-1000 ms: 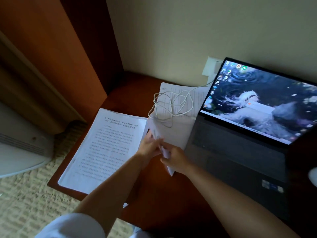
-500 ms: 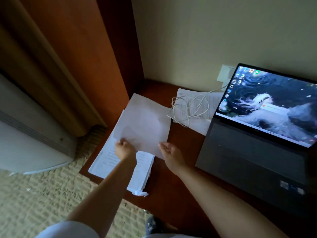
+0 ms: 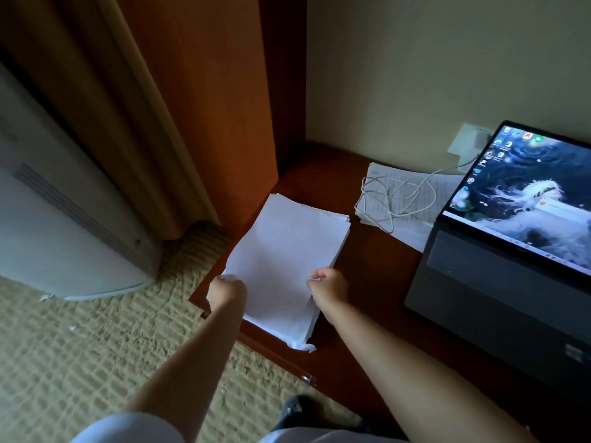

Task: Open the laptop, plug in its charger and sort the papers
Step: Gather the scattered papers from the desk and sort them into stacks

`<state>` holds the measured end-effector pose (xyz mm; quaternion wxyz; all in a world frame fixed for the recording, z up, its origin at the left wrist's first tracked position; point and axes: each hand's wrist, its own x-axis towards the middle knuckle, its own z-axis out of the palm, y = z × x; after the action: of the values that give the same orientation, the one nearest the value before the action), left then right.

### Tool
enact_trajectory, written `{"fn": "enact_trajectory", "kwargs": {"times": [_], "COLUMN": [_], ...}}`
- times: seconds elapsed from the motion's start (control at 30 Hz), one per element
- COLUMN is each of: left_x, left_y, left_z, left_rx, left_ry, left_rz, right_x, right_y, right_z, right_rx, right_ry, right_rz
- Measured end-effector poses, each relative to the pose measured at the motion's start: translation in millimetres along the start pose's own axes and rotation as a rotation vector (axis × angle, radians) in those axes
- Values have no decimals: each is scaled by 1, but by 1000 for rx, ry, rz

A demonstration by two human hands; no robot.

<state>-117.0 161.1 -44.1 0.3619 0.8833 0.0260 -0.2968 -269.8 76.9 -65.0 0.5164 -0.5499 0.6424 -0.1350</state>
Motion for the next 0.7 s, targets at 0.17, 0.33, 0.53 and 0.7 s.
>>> {"fn": "enact_trajectory", "kwargs": {"times": [0.17, 0.33, 0.53, 0.7], "left_x": [5, 1, 4, 0], "left_y": [-2, -1, 13, 22], "left_z": [0, 19, 53, 76], "left_rx": [460, 704, 590, 554], "left_ry": [181, 157, -114, -174], "left_rz": [249, 539, 802, 825], "right_x": [7, 15, 21, 27], "right_y": [-2, -2, 6, 6], "right_z": [1, -4, -5, -17], "right_rx": [-254, -369, -413, -301], "right_ry": [25, 52, 34, -22], "right_rz": [-61, -117, -285, -325]}}
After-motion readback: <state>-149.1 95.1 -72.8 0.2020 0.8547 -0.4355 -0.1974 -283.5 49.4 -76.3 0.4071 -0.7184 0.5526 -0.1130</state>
